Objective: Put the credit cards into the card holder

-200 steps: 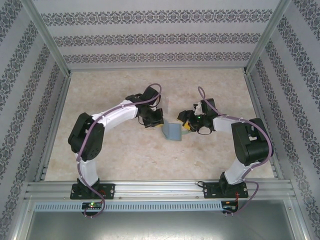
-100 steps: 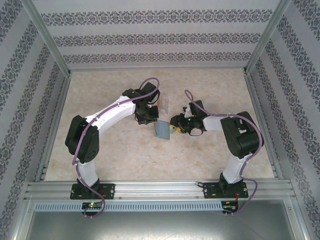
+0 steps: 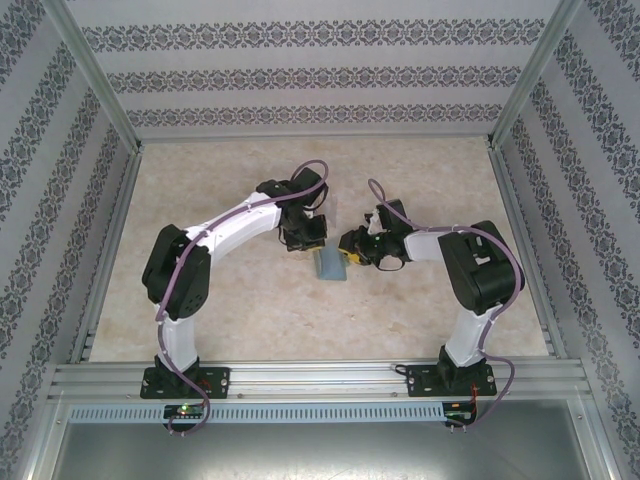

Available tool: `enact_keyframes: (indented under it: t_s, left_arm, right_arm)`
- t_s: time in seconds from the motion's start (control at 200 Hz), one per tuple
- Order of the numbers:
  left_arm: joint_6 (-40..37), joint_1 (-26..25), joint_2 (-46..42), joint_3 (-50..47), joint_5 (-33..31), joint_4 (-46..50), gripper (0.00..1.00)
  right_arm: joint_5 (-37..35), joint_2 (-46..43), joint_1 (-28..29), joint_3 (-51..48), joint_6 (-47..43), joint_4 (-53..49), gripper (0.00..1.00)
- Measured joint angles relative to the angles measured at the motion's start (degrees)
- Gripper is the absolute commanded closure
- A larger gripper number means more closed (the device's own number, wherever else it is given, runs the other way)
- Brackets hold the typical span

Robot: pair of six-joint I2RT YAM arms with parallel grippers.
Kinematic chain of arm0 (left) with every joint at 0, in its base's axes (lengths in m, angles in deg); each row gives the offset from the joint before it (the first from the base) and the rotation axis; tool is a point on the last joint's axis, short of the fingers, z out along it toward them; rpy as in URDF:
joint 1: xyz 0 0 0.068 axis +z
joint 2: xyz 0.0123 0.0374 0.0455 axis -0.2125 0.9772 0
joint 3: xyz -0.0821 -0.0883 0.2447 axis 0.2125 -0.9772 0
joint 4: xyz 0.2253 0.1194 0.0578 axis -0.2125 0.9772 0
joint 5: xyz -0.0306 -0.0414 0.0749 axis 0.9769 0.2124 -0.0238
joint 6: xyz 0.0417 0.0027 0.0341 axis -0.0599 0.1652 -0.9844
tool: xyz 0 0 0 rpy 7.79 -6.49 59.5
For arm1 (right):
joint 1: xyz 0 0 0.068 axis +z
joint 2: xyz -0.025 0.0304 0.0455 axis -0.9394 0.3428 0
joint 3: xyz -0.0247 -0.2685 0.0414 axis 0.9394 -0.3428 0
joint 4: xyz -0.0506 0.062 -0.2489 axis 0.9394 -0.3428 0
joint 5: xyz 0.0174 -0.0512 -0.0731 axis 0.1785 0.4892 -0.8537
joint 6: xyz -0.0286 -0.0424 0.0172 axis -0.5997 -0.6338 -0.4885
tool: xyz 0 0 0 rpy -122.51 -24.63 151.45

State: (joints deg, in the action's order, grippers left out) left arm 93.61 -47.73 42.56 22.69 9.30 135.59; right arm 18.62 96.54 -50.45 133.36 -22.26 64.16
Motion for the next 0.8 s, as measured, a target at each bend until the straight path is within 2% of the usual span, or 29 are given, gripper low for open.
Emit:
enact_keyframes:
  t_s: [0.21, 0.545, 0.67, 0.804]
  left_arm:
    - [-0.83, -0.22, 2.29, 0.00, 2.97, -2.16, 1.00]
    - [-5.31, -0.22, 2.51, -0.87, 2.95, -2.93, 1.00]
    - [-7.56, -0.15, 1.27, -4.07, 4.39, -6.56, 1.00]
    - [-8.81, 0.68, -2.23, -11.89, 9.73, -15.69, 1.00]
  right_arm:
    - [-0.11, 0.74, 0.48, 0.33, 1.01, 1.68, 0.66]
    - [0.52, 0.26, -1.40, -0.39, 0.70, 1.86, 0.65]
    - [-0.15, -1.77, -4.48, -0.98, -0.94, -1.55, 0.65]
    - [-1.53, -6.64, -6.93, -1.84, -3.17, -5.95, 0.62]
